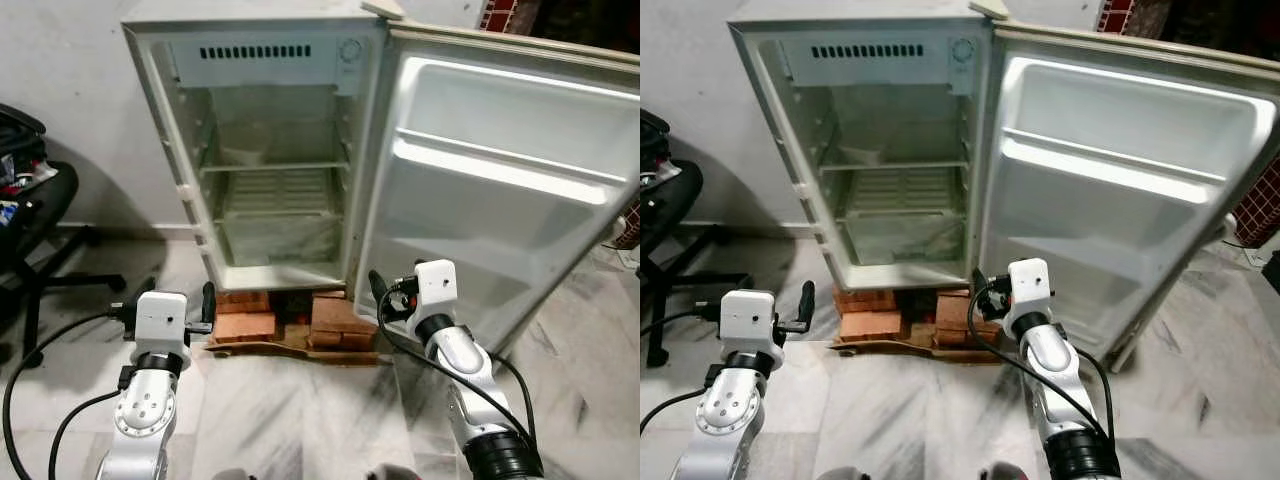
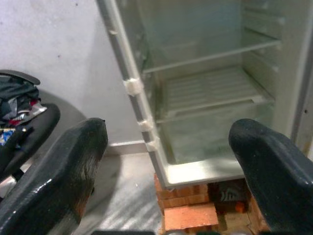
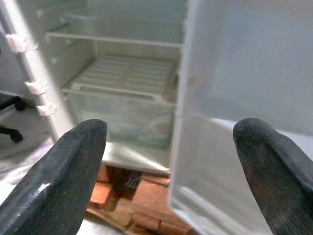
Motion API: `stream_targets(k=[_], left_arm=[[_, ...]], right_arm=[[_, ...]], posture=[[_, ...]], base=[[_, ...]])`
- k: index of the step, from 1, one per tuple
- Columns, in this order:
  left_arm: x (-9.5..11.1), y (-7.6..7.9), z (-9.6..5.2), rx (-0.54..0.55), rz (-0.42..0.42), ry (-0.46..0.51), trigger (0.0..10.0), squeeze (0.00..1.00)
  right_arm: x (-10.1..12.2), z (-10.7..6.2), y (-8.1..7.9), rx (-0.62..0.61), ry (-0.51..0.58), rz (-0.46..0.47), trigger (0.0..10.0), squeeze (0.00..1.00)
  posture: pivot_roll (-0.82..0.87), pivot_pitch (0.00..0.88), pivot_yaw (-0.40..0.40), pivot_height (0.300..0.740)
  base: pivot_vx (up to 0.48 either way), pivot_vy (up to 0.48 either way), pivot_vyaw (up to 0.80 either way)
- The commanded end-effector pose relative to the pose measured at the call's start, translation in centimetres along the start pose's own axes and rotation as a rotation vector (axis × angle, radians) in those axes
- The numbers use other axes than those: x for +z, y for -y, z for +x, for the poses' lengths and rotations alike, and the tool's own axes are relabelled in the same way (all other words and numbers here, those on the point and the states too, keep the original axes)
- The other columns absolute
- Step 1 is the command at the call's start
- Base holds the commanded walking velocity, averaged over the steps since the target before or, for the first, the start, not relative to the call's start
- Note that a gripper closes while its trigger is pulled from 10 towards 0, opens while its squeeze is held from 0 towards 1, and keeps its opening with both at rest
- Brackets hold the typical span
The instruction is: Restocking fridge
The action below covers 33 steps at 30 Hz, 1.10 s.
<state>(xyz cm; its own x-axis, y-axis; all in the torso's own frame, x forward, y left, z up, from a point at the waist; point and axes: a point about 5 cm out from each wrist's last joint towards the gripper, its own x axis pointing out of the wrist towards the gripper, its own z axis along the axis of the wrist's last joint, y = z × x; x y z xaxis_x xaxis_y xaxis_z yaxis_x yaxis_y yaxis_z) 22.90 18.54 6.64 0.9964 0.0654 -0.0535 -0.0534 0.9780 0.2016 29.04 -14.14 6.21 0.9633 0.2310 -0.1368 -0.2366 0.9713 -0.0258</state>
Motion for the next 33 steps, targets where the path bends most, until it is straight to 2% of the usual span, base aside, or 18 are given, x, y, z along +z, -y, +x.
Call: stream_targets(k=[1, 9, 15, 21, 33], left_arm=[[0.18, 0.51, -0.05, -0.014, -0.007, 0.01, 10.0, 0.0], [0.13, 0.43, -0.04, -0.014, -0.003, 0.011, 10.0, 0.0], [0.18, 0.64, 0.11, -0.02, -0.006, 0.014, 10.0, 0.0], [0.18, 0.66, 0.21, -0.022, -0.006, 0.012, 10.0, 0.0], [0.31, 0.23, 0.4, -0.002, -0.011, 0.022, 10.0, 0.0]], right_arm=[[-0.23, -0.21, 1.07, -0.03, -0.007, -0.004, 10.0, 0.0], [-0.4, -0.1, 1.07, -0.001, -0.016, 0.017, 10.0, 0.0], [-1.08, -0.57, 0.46, 0.088, -0.044, 0.047, 10.0, 0.0], [-1.07, -0.59, 0.45, 0.096, -0.041, 0.047, 10.0, 0.0], [-0.53, -0.37, 0.85, 0.062, -0.014, 0.033, 10.0, 0.0]], posture=[[0.0, 0.031, 0.007, 0.74], [-0.01, 0.032, 0.006, 0.74], [-0.01, 0.03, 0.007, 0.74], [-0.02, 0.033, 0.011, 0.74], [-0.02, 0.035, 0.014, 0.74]], base=[[0.0, -0.409, 0.0], [0.0, -0.407, 0.0], [0.0, -0.401, 0.0], [0.0, -0.329, 0.0], [0.0, 0.0, 0.0]])
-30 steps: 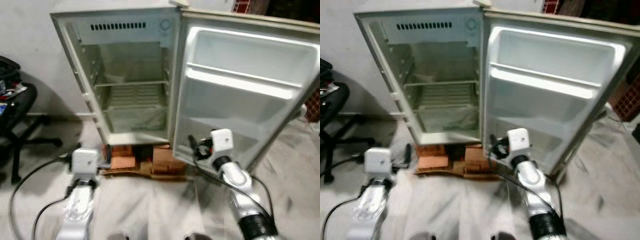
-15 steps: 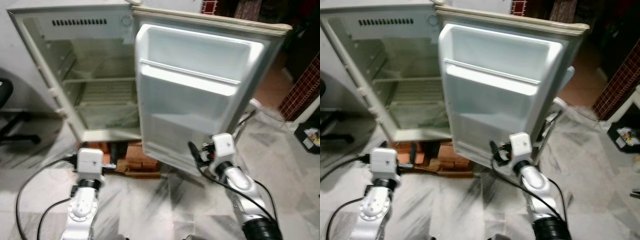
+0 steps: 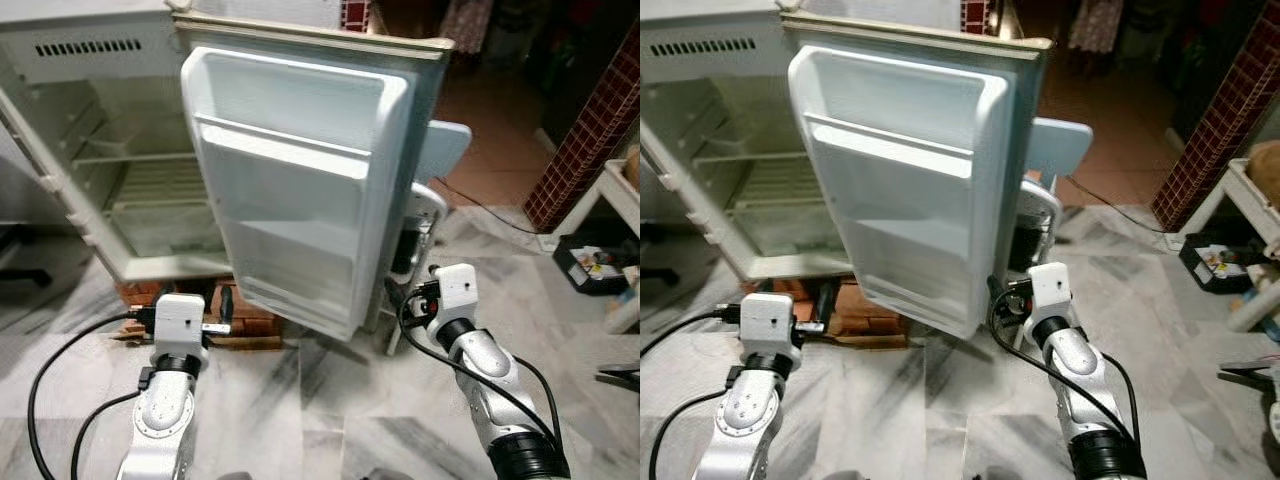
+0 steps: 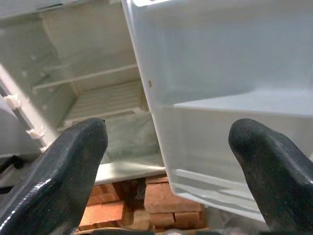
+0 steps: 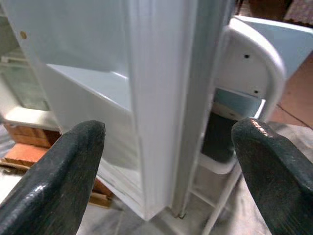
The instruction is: Restocking fridge
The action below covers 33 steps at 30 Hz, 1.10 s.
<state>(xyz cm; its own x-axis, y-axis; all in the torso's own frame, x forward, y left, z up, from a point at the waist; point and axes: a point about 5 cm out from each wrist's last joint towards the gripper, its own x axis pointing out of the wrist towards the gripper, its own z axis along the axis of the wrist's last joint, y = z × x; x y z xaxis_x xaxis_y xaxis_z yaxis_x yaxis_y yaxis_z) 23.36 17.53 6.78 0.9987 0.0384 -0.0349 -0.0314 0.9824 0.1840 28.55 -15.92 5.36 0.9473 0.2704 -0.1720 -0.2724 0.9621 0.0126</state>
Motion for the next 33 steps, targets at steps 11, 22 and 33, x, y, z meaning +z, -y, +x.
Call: stream_targets(k=[11, 22, 33], left_arm=[[0.1, -0.9, 0.1, 0.01, 0.001, 0.013, 10.0, 0.0], [0.0, -0.8, 0.0, 0.002, 0.003, 0.007, 10.0, 0.0], [-1.7, -0.3, -1.9, -0.004, 0.006, -0.073, 10.0, 0.0]], right_arm=[[1.4, 0.8, 0.0, -0.038, 0.058, -0.018, 10.0, 0.0], [1.3, 0.8, 0.0, -0.05, 0.064, -0.025, 10.0, 0.0], [0.9, 0.5, 0.6, -0.065, 0.051, -0.031, 10.0, 0.0]], posture=[[-0.02, 0.032, 0.018, 0.74], [-0.01, 0.031, 0.019, 0.74], [-0.01, 0.036, 0.018, 0.74]], base=[[0.253, 0.0, 0.0], [0.421, 0.0, 0.0], [0.066, 0.0, 0.0]])
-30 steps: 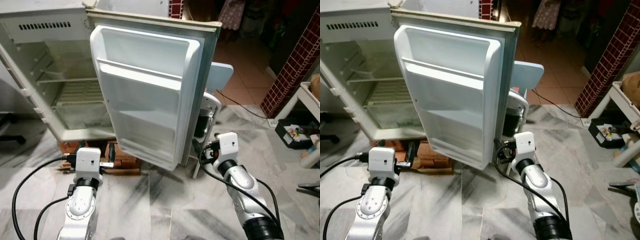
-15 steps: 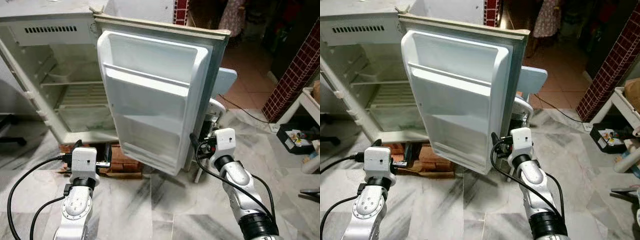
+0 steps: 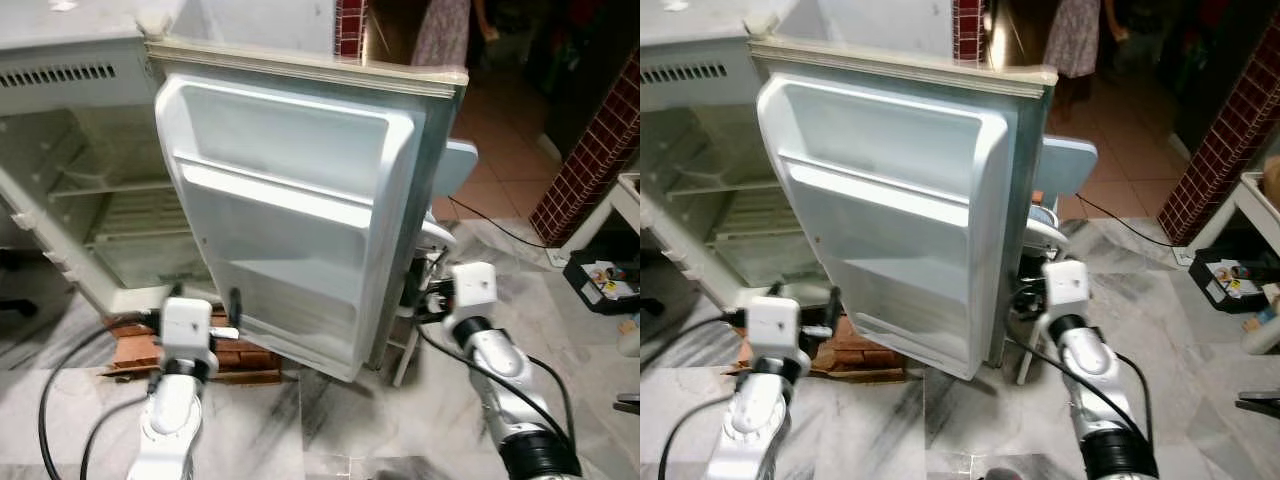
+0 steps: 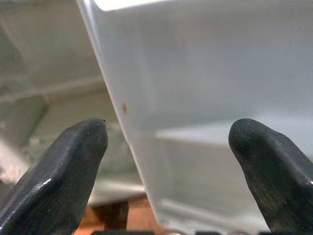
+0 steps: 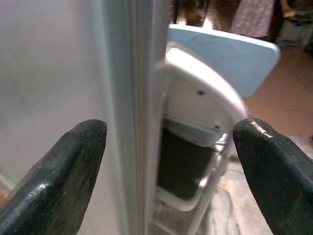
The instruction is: Restocking fridge
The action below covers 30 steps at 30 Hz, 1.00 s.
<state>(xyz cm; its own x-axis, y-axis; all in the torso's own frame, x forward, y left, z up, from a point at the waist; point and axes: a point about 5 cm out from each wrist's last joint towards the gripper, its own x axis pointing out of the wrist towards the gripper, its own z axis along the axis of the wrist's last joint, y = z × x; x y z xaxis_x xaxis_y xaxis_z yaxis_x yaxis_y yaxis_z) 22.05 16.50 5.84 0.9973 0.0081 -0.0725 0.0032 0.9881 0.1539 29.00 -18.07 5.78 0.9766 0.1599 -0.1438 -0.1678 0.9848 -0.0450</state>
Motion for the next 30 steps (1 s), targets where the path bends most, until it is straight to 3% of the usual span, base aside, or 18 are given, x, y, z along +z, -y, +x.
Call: stream_targets(k=[1, 9, 15, 19, 22, 23, 25, 28, 29, 30], left_arm=[[-1.1, -1.4, -1.0, 0.031, 0.033, -0.049, 10.0, 0.0], [-1.8, -1.1, -2.4, 0.039, 0.036, -0.094, 10.0, 0.0], [-3.1, -1.1, -4.8, 0.064, 0.024, -0.167, 10.0, 0.0], [-3.3, -0.9, -5.1, 0.059, 0.023, -0.179, 10.0, 0.0], [-3.2, -0.6, -4.8, 0.056, 0.022, -0.178, 10.0, 0.0], [-3.1, -0.6, -4.6, 0.055, 0.022, -0.176, 10.0, 0.0], [-3.0, -0.6, -4.5, 0.054, 0.022, -0.174, 10.0, 0.0], [-3.0, -0.6, -4.5, 0.052, 0.024, -0.173, 10.0, 0.0], [-3.0, -0.7, -4.6, 0.05, 0.026, -0.175, 10.0, 0.0], [-3.1, -0.7, -4.7, 0.05, 0.027, -0.177, 10.0, 0.0]], right_arm=[[0.4, 0.5, -1.6, 0.049, 0.02, 0.01, 10.0, 0.0], [-0.2, 0.5, -1.7, 0.095, -0.017, -0.003, 10.0, 0.0], [1.3, 2.2, -1.3, 0.074, 0.001, 0.087, 10.0, 0.0], [2.5, 3.2, -2.2, 0.119, 0.019, 0.153, 10.0, 0.0], [4.2, 4.0, -4.1, 0.238, 0.056, 0.243, 10.0, 0.0], [5.2, 3.9, -5.4, 0.339, 0.082, 0.293, 10.0, 0.0], [6.1, 3.5, -6.5, 0.44, 0.104, 0.351, 10.0, 0.0], [7.7, 1.8, -8.3, 0.66, 0.145, 0.435, 10.0, 0.0], [8.5, 0.1, -9.2, 0.816, 0.158, 0.464, 10.0, 0.0], [8.8, -0.7, -9.4, 0.883, 0.157, 0.483, 10.0, 0.0]], posture=[[-0.01, 0.04, 0.016, 0.74], [0.0, 0.043, 0.013, 0.74], [0.01, 0.049, 0.011, 0.74], [0.02, 0.046, 0.006, 0.74], [0.02, 0.043, 0.005, 0.74], [0.02, 0.042, 0.005, 0.74], [0.02, 0.042, 0.005, 0.74], [0.02, 0.041, 0.009, 0.74], [0.02, 0.043, 0.011, 0.74], [0.02, 0.044, 0.011, 0.74]], base=[[0.0, 0.0, 0.0], [0.0, 0.0, 0.0], [0.0, 0.0, 0.0], [0.0, 0.0, 0.0], [0.0, 0.0, 0.0], [0.0, 0.0, 0.0], [0.0, 0.0, 0.0], [0.0, 0.0, 0.0], [0.0, 0.0, 0.0], [0.0, 0.0, 0.0]])
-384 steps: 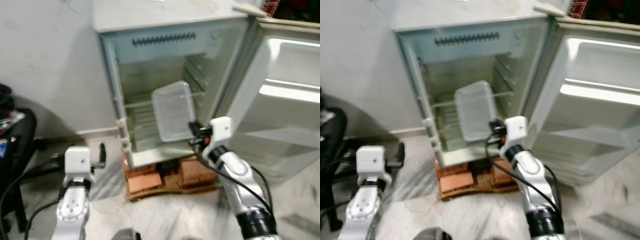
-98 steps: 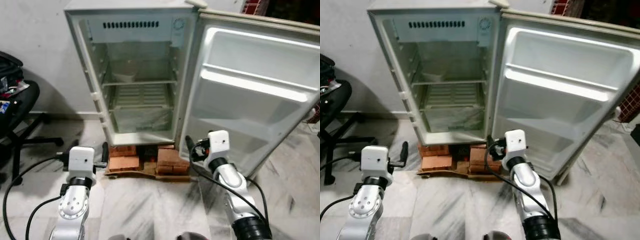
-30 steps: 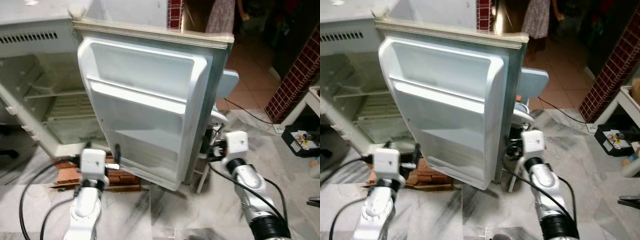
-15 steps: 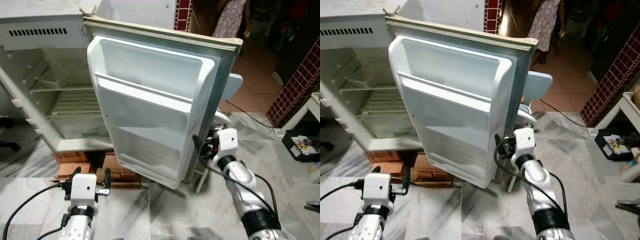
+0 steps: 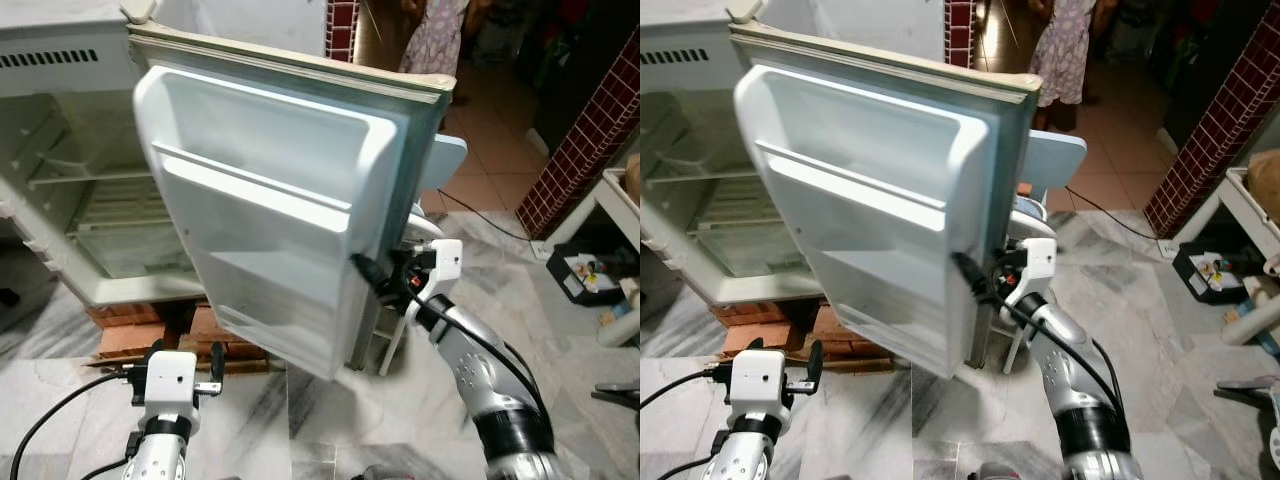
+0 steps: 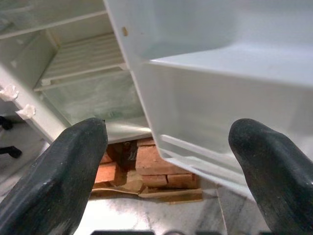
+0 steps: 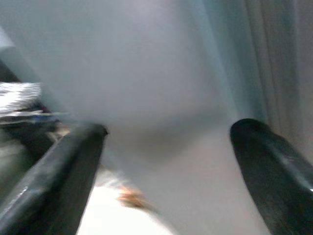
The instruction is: Restocking fridge
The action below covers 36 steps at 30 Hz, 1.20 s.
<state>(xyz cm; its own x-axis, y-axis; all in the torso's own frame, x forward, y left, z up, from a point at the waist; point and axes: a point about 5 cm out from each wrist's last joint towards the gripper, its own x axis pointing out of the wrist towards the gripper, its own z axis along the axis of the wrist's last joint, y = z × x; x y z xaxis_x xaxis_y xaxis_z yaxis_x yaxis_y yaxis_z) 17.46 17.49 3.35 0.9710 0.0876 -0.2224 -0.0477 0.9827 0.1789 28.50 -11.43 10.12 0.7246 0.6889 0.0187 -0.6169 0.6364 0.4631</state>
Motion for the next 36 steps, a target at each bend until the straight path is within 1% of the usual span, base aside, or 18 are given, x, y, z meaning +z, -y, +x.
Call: stream_targets(k=[1, 3, 4, 6, 7, 8, 10, 11, 13, 18, 20, 21, 22, 23, 24, 25, 30, 36], left_arm=[[-0.3, -0.2, -0.3, -0.004, 0.012, -0.016, 10.0, 0.0], [-0.5, -0.2, -0.5, -0.005, 0.017, -0.025, 10.0, 0.0], [-0.6, -0.2, -0.7, -0.005, 0.02, -0.03, 10.0, 0.0], [-0.7, -0.2, -0.8, -0.004, 0.021, -0.031, 10.0, 0.0], [-0.9, -0.3, -1.1, 0.007, 0.02, -0.041, 10.0, 0.0], [-1.1, -0.4, -1.5, 0.015, 0.02, -0.049, 10.0, 0.0], [-1.3, -0.5, -1.7, 0.02, 0.02, -0.054, 10.0, 0.0], [-1.7, -0.7, -2.2, 0.03, 0.023, -0.067, 10.0, 0.0], [-2.0, -0.9, -2.7, 0.045, 0.02, -0.082, 10.0, 0.0], [-2.5, -1.4, -3.0, 0.062, 0.014, -0.1, 10.0, 0.0], [-2.5, -1.4, -3.0, 0.058, 0.019, -0.097, 10.0, 0.0], [-2.6, -1.5, -3.0, 0.056, 0.02, -0.096, 10.0, 0.0], [-2.6, -1.5, -3.0, 0.054, 0.022, -0.094, 10.0, 0.0], [-2.6, -1.5, -3.1, 0.054, 0.024, -0.092, 10.0, 0.0], [-2.6, -1.5, -3.1, 0.054, 0.024, -0.092, 10.0, 0.0], [-2.6, -1.6, -3.1, 0.068, 0.024, -0.09, 10.0, 0.0], [-3.0, -2.6, -3.9, 0.145, 0.027, -0.084, 10.0, 0.0], [-3.0, -2.6, -3.7, 0.108, 0.075, -0.042, 10.0, 0.0]], right_arm=[[2.4, 1.2, -4.7, 0.334, 0.049, 0.006, 10.0, 0.0], [1.9, -0.4, -4.8, 0.397, -0.021, -0.002, 10.0, 0.0], [1.2, -1.8, -4.1, 0.417, -0.102, -0.019, 10.0, 0.0], [0.9, -2.4, -3.7, 0.423, -0.138, -0.022, 10.0, 0.0], [0.2, -4.1, -3.0, 0.448, -0.236, -0.031, 10.0, 0.0], [-0.2, -5.1, -2.5, 0.46, -0.297, -0.059, 10.0, 0.0], [-0.5, -5.8, -2.3, 0.469, -0.339, -0.077, 10.0, 0.0], [-1.0, -7.4, -1.6, 0.481, -0.448, -0.106, 10.0, 0.0], [-1.6, -8.9, -0.9, 0.491, -0.559, -0.154, 10.0, 0.0], [-2.5, -11.3, 1.6, 0.47, -0.772, -0.269, 10.0, 0.0], [-2.8, -11.0, 3.5, 0.372, -0.828, -0.388, 10.0, 0.0], [-2.8, -10.8, 3.9, 0.34, -0.827, -0.414, 10.0, 0.0], [-2.8, -10.3, 4.4, 0.292, -0.82, -0.441, 10.0, 0.0], [-2.5, -9.2, 5.4, 0.178, -0.783, -0.505, 10.0, 0.0], [-2.5, -9.2, 5.4, 0.178, -0.783, -0.505, 10.0, 0.0], [-2.1, -8.1, 6.1, 0.076, -0.73, -0.545, 10.0, 0.0], [-1.4, -5.4, 7.1, -0.125, -0.564, -0.579, 10.0, 0.0], [-1.9, -3.1, 7.1, -0.277, -0.425, -0.56, 10.0, 0.0]], posture=[[0.02, 0.044, 0.011, 0.74], [0.02, 0.046, 0.012, 0.74], [0.02, 0.049, 0.013, 0.74], [0.02, 0.049, 0.013, 0.74], [0.02, 0.051, 0.013, 0.74], [0.02, 0.053, 0.013, 0.74], [0.02, 0.054, 0.014, 0.74], [0.02, 0.056, 0.014, 0.74], [0.03, 0.057, 0.013, 0.74], [0.03, 0.058, 0.01, 0.74], [0.04, 0.056, 0.011, 0.74], [0.04, 0.056, 0.013, 0.74], [0.04, 0.056, 0.015, 0.74], [0.04, 0.056, 0.015, 0.74], [0.04, 0.056, 0.015, 0.74], [0.04, 0.057, 0.019, 0.74], [0.06, 0.058, 0.016, 0.74], [0.06, 0.054, 0.009, 0.74]], base=[[0.0, 0.0, 0.0], [0.0, 0.0, 0.0], [0.0, 0.0, 0.0], [0.0, 0.0, 0.0], [0.0, 0.0, 0.0], [0.0, 0.0, 0.0], [0.0, 0.0, 0.0], [0.0, 0.0, 0.0], [0.0, 0.0, 0.0], [0.0, 0.0, 0.0], [0.0, 0.0, 0.0], [0.0, 0.0, 0.0], [0.0, 0.0, 0.0], [0.0, 0.0, 0.0], [0.0, 0.0, 0.0], [0.0, 0.0, 0.0], [0.0, 0.0, 0.0], [0.0, 0.0, 0.0]])
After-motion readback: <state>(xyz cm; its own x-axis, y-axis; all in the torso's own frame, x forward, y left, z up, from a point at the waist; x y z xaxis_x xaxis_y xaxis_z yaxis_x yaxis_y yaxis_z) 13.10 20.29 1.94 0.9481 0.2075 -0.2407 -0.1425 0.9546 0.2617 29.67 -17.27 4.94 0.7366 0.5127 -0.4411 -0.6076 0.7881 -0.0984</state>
